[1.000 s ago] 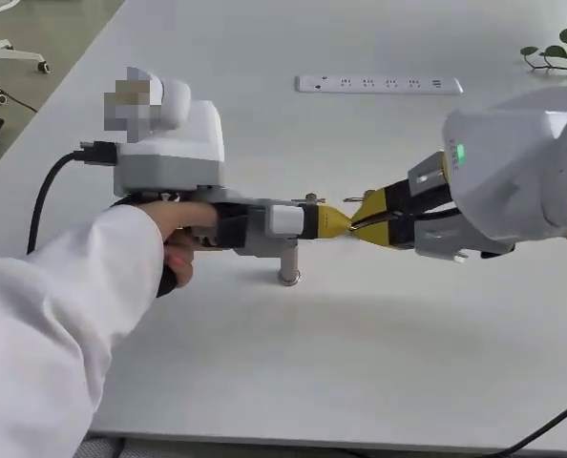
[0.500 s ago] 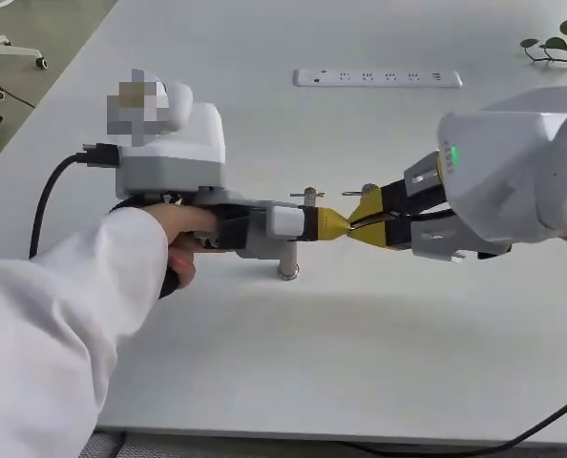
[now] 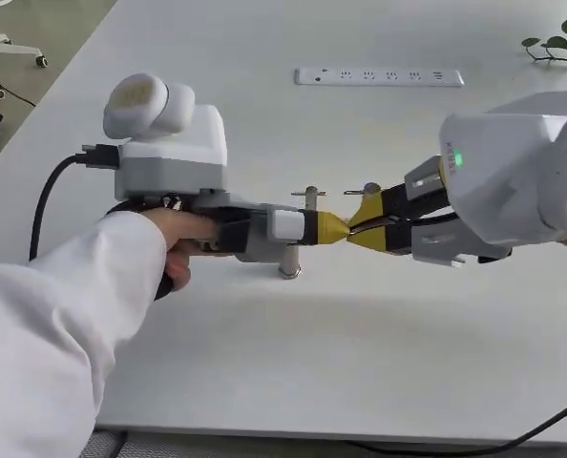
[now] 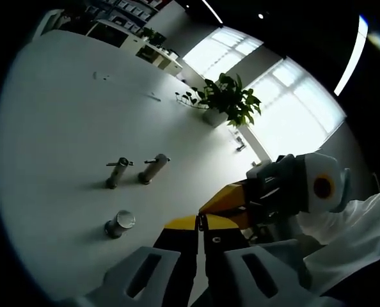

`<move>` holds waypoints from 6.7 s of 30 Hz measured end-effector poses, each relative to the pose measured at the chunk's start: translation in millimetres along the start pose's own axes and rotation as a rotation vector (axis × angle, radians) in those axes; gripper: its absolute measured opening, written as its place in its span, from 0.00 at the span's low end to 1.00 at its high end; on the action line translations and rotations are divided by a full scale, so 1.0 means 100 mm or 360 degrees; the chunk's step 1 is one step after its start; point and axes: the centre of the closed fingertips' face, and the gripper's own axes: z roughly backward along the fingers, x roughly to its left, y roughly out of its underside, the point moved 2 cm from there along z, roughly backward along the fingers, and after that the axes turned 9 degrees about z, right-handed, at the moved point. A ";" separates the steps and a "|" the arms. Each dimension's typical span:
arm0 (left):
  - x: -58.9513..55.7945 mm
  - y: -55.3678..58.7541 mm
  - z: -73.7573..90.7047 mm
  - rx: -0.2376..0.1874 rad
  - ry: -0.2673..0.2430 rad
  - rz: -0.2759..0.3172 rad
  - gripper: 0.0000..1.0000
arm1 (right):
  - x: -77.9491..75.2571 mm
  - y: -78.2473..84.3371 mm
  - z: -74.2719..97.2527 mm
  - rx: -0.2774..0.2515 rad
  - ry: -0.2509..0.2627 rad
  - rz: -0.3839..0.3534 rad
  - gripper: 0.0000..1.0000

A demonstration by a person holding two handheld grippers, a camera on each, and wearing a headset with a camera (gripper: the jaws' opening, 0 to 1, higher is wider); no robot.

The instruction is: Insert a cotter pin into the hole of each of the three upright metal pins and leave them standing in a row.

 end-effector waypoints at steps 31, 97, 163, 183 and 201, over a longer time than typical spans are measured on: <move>-0.31 0.02 0.23 0.0150 0.0081 -0.1443 0.00 | 0.14 -0.14 0.04 -0.0286 -0.0204 -0.0684 0.19; 0.57 0.03 0.23 0.0058 -0.0188 -0.1048 0.54 | 0.20 0.24 -0.19 -0.0141 -0.0363 -0.0727 0.00; 0.94 0.04 -0.07 0.0095 -0.0226 -0.1046 0.13 | -0.03 0.23 -0.74 -0.0061 -0.0476 -0.0352 0.00; 0.93 0.05 -0.07 0.0111 -0.0199 -0.1012 0.14 | -0.03 0.14 -0.84 -0.0006 -0.0587 -0.0149 0.00; 0.85 0.05 0.10 0.0096 -0.0070 -0.0970 0.53 | -0.12 0.12 -0.80 -0.0134 -0.0455 -0.0445 0.18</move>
